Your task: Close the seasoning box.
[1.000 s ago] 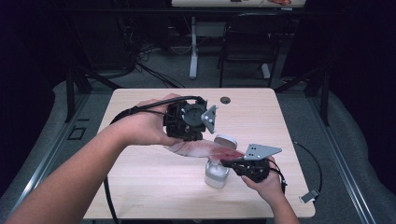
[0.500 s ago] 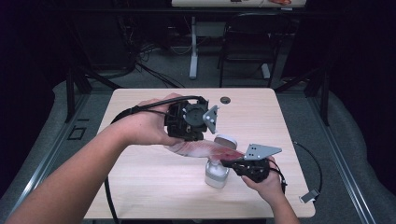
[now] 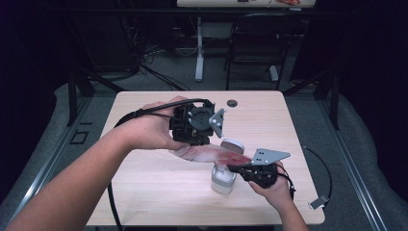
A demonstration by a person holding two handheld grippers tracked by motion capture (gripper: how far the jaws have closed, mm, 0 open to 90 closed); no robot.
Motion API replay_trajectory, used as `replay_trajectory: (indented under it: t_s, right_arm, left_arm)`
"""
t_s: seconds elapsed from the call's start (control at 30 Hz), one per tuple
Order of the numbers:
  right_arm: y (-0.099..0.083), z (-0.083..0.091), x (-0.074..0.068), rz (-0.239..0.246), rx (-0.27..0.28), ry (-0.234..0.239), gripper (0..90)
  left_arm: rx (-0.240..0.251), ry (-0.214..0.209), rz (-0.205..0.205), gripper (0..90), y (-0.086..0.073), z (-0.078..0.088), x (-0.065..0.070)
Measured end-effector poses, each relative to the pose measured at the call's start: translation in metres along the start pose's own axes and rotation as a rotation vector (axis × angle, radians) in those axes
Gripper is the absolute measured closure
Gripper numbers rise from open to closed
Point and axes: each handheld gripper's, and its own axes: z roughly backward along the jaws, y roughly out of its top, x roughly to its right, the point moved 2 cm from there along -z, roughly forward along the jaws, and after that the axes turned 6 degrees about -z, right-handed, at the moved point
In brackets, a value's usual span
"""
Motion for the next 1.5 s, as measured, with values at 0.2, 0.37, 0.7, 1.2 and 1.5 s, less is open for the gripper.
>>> replay_trajectory:
  t_s: [0.2,0.37,0.7,1.2,1.5]
  right_arm:
    - [0.0000,-0.0003,-0.0002,0.001,-0.003,0.002,89.4]
    - [0.0001,-0.0006,-0.0003,0.001,-0.002,0.003,89.4]
    - [0.0006,0.0002,-0.0015,0.003,0.001,0.009,89.4]
    - [0.0006,0.0043,-0.0028,0.016,-0.014,0.003,89.5]
    - [-0.0007,0.0049,-0.0027,0.014,-0.019,0.002,89.6]
  left_arm:
    - [-0.001,0.001,-0.001,90.0,-0.0001,0.0002,-0.0001]
    - [-0.002,0.001,0.000,90.0,-0.0001,0.0003,-0.0002]
    - [-0.002,0.002,-0.005,90.0,0.0023,0.0022,0.0008]
    - [-0.007,-0.003,-0.015,90.0,0.0067,0.0025,0.0009]
    - [-0.003,-0.002,-0.021,90.0,0.0078,0.0013,-0.0004]
